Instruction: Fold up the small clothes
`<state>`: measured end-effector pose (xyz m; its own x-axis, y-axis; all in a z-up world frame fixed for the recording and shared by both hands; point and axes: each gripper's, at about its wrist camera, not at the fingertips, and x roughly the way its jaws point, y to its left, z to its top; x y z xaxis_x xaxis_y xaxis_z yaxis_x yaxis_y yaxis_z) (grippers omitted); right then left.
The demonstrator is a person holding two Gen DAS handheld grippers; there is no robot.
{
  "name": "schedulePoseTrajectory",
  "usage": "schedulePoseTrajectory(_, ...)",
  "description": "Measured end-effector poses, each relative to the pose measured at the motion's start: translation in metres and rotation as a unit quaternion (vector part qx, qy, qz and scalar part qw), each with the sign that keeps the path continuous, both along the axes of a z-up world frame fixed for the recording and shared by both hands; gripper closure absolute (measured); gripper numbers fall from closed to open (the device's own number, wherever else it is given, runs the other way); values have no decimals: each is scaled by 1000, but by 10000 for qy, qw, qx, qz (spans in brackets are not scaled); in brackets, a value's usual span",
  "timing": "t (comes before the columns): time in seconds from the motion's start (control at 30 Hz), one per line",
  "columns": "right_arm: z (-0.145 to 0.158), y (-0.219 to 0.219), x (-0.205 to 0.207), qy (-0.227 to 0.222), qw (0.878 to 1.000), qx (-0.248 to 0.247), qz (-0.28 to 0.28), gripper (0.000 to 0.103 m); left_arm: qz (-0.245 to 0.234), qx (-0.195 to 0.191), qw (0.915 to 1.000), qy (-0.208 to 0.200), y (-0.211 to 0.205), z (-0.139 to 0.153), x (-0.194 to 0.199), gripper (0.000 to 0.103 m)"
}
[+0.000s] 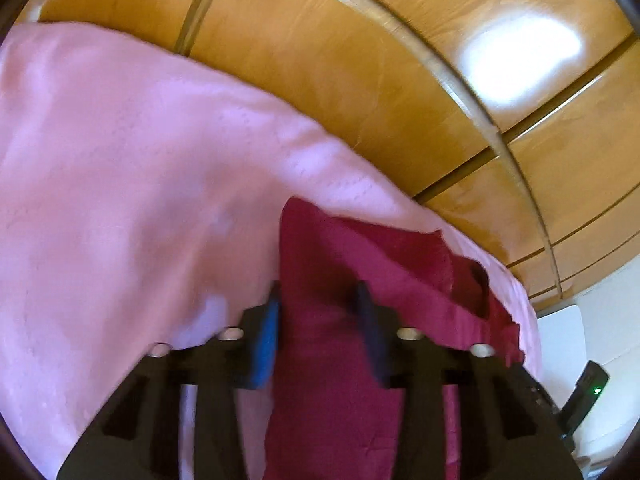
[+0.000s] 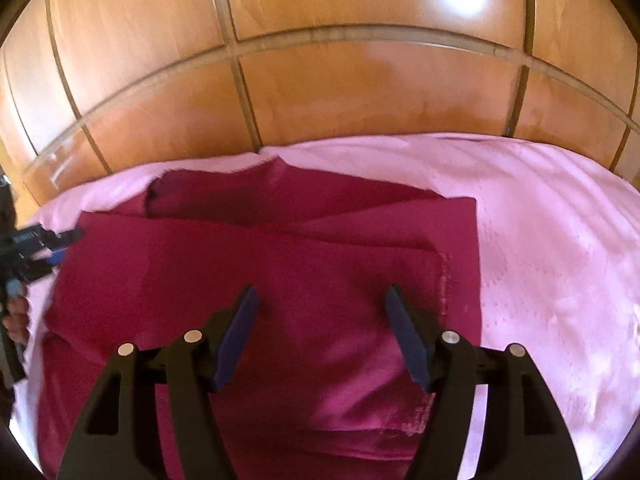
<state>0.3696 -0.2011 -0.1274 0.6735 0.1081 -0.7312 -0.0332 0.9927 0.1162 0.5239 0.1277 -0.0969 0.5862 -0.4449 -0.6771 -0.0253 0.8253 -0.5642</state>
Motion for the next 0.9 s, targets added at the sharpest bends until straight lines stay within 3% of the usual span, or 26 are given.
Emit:
schedulePoseTrajectory(0.07,-11,-2,-3,-9,10000,-33,18,36,81,213,9993,-283,-6,6,-8,78)
schedulePoseTrajectory(0.13,-19,-2,-7,-119,9999,-59,16,36,236,864,9947,-512,-17,8,-14,78)
schedulePoseTrajectory(0.2,-20,3,-6,-140,9997,-180,6,35,331,1585,9861,-361,-29,-7,-11,78)
schedulePoseTrajectory(0.27,-20,7,-7,-156,9994,-296,2,34,354,1808,9822,-361,-35,-17,-12,78)
schedulePoseTrajectory(0.43,-19,3,-8,-171,9996,-240,3,33,512,2410,9685,-366,-48,-4,-18,73)
schedulePoseTrajectory(0.57,-19,3,-8,-174,9996,-242,2,33,513,2372,9693,-406,-50,12,-49,73)
schedulePoseTrajectory(0.63,-19,5,-8,-172,9995,-248,3,32,388,2357,9696,-529,-54,19,-70,64)
schedulePoseTrajectory(0.73,-17,7,-7,-131,9994,-326,-3,30,213,2289,9709,-674,-64,26,-107,62)
schedulePoseTrajectory(0.83,-10,13,-10,-78,9981,-606,-33,13,6,2431,9663,-846,-75,28,-144,53)
schedulePoseTrajectory(0.9,-6,16,-19,-48,9978,-660,-9,10,-87,2482,9636,-986,-80,31,-163,52)
